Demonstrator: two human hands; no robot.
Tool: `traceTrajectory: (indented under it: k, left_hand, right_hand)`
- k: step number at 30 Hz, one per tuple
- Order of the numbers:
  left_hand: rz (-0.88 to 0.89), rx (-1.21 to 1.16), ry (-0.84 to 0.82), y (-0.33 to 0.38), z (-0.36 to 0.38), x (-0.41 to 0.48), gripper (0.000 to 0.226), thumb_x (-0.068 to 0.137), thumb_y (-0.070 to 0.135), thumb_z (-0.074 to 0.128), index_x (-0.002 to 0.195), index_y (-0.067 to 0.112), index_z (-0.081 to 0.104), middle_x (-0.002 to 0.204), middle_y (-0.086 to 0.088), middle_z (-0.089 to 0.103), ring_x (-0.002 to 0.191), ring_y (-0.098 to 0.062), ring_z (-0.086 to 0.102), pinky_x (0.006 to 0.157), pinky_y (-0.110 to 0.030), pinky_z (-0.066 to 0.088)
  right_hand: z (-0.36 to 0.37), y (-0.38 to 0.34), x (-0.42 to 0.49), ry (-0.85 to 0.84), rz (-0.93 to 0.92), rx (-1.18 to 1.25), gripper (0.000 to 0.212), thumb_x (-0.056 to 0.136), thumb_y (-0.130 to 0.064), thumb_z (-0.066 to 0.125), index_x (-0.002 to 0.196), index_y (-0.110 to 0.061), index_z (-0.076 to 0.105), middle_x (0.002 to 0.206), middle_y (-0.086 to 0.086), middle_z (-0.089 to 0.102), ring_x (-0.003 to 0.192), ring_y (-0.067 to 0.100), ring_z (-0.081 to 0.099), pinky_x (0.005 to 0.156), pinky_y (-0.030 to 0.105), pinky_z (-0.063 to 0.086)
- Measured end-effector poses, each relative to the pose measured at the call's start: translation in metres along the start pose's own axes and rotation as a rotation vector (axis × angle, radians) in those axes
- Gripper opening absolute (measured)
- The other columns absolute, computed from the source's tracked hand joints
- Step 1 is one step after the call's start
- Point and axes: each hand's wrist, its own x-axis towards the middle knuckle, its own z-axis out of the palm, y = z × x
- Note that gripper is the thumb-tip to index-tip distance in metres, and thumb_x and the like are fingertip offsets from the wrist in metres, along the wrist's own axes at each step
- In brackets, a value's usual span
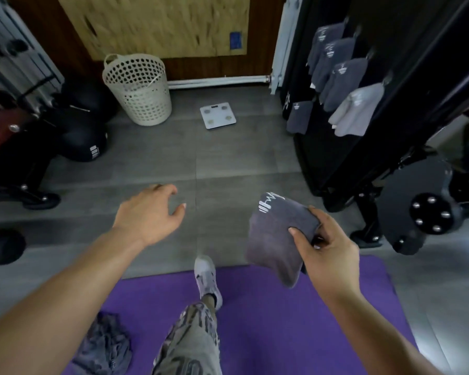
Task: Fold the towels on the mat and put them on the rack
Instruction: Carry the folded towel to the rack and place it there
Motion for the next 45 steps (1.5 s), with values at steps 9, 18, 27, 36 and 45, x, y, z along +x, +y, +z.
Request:
traceTrajectory:
  k: [9,18,27,36,45]
  left_hand:
    - [0.166,0.113,-0.024,0.014,-0.044,0.313,0.050,0.093,0.055,0.048,0.130,0.023,0.056,0.126,-0.006,0.063,0.112,-0.032,0.063,0.086,-0.040,0.052]
    - [0.469,0.240,-0.006,0.080,-0.126,0.579,0.042,0.096,0.049,0.046,0.124,0.018,0.056,0.114,-0.005,0.064,0.098,-0.028,0.064,0.077,-0.038,0.050]
    - [0.773,0.289,-0.031,0.238,-0.162,0.750,0.045,0.098,0.051,0.042,0.130,0.022,0.051,0.122,-0.003,0.060,0.111,-0.026,0.059,0.090,-0.038,0.047]
    - [1.123,-0.216,-0.131,0.386,-0.239,0.794,0.065,0.093,0.073,0.020,0.138,0.036,0.046,0.123,0.016,0.054,0.108,-0.006,0.055,0.084,-0.032,0.050]
    - [1.405,-0.368,-0.622,0.496,-0.352,0.833,0.013,0.098,0.041,0.059,0.101,0.030,0.067,0.089,0.008,0.073,0.081,-0.007,0.069,0.079,-0.034,0.055]
  right_hand:
    - [0.070,-0.051,0.246,0.182,0.108,-0.065,0.045,0.081,-0.031,0.082,0.116,-0.050,0.062,0.086,-0.032,0.069,0.078,-0.010,0.065,0.071,0.015,0.050]
    - [0.095,-0.152,0.456,0.340,0.156,0.015,0.046,0.081,-0.030,0.081,0.117,-0.051,0.060,0.081,-0.029,0.069,0.077,-0.007,0.066,0.068,0.017,0.050]
    - [0.048,-0.193,0.605,0.577,0.147,0.071,0.048,0.081,-0.029,0.081,0.119,-0.050,0.060,0.092,-0.038,0.066,0.088,-0.012,0.064,0.075,0.014,0.049]
    - [-0.032,-0.224,0.720,0.585,0.100,0.094,0.043,0.088,-0.014,0.074,0.111,-0.048,0.061,0.102,-0.031,0.069,0.097,-0.010,0.065,0.077,0.008,0.051]
    - [-0.110,-0.303,0.781,0.505,-0.053,0.237,0.034,0.088,-0.022,0.062,0.119,-0.034,0.069,0.109,0.000,0.073,0.106,0.013,0.069,0.085,0.023,0.055]
